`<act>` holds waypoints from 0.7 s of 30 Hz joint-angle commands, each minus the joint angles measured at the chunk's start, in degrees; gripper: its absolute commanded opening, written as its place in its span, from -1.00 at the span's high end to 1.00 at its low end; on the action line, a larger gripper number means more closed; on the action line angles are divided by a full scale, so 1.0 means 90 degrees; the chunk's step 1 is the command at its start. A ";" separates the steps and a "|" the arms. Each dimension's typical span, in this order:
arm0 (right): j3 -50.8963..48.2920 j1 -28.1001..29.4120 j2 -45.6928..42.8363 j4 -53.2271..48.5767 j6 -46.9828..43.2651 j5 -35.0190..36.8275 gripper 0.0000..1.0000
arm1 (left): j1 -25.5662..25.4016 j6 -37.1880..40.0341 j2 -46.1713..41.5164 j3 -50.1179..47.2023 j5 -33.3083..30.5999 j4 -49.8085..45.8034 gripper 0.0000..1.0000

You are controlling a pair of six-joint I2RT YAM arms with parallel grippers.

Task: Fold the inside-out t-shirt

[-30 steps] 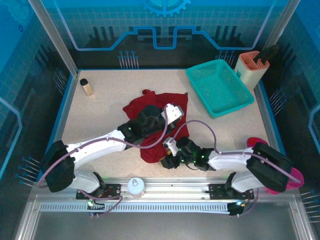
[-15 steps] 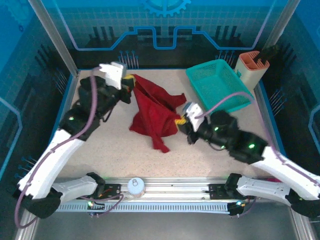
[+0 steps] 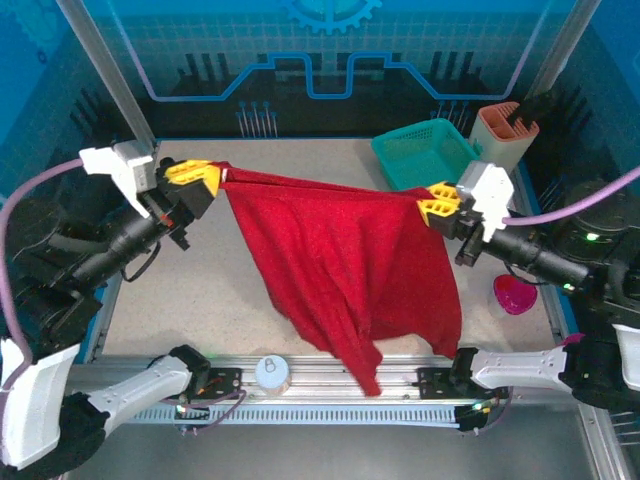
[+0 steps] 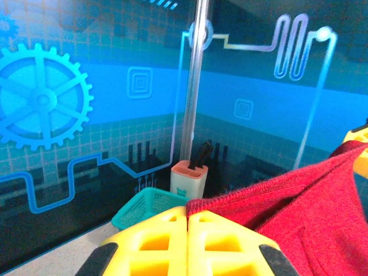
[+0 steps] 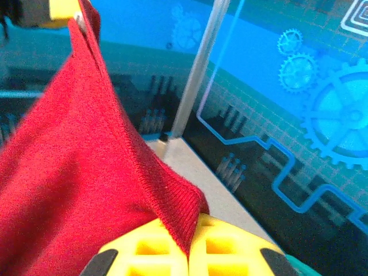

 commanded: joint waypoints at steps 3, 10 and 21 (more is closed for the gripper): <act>-0.0282 -0.2229 0.0692 0.0832 -0.0300 -0.0603 1.00 | 0.0051 0.0571 0.0841 -0.0169 -0.1579 0.0114 1.00; -0.0444 -0.4232 0.2074 0.2257 0.0255 -0.2142 1.00 | 0.1058 0.0481 0.2225 0.0688 -0.1788 0.0233 1.00; 0.2370 -0.4764 0.4252 0.4097 0.1538 -0.1188 1.00 | 0.2003 0.1490 0.4343 0.4757 -0.1291 -0.0807 1.00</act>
